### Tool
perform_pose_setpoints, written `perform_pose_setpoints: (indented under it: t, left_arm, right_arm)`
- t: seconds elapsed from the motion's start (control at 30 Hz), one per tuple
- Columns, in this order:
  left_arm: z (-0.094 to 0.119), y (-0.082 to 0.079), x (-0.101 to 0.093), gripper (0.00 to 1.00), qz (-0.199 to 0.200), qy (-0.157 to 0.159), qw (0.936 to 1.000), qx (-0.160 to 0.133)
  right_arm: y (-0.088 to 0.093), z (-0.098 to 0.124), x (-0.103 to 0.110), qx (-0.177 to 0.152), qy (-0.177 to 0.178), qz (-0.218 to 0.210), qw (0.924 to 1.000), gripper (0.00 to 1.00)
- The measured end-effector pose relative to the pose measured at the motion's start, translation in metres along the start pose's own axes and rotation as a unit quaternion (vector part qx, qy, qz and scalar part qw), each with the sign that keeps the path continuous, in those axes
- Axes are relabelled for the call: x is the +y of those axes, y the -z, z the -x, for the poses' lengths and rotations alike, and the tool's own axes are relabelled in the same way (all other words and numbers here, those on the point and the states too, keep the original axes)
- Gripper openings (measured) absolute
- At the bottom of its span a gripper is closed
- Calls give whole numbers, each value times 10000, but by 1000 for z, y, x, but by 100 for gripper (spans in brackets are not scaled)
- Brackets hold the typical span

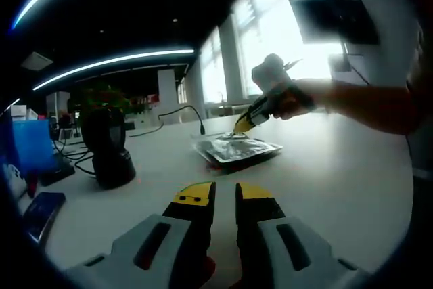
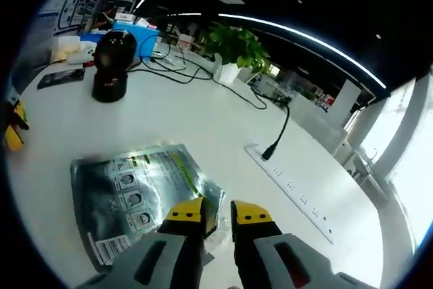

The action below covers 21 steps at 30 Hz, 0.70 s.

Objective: Clip sheet goods on table flip sheet goods clip sheet goods scan sheet goods put sheet goods back to table

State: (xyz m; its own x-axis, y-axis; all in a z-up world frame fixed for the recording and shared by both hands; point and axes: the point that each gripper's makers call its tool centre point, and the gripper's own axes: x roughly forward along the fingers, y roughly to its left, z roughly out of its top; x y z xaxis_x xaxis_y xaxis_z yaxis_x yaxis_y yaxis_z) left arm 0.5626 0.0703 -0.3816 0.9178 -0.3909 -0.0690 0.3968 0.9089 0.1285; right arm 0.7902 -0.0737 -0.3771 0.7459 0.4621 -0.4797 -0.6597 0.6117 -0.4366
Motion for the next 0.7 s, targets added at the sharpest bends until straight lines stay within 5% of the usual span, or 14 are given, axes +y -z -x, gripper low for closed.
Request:
perform_pose_setpoints:
  t: [0.17, 0.7]
  left_arm:
    - [0, 0, 0, 5, -7, -3, 10000, -2]
    - [0, 0, 0, 5, -37, -11, 10000, 10]
  right_arm:
    - [2, -1, -2, 14, 22, -67, 10000, 1]
    - [27, -10, 1, 46, -132, -1200, 9927, 0]
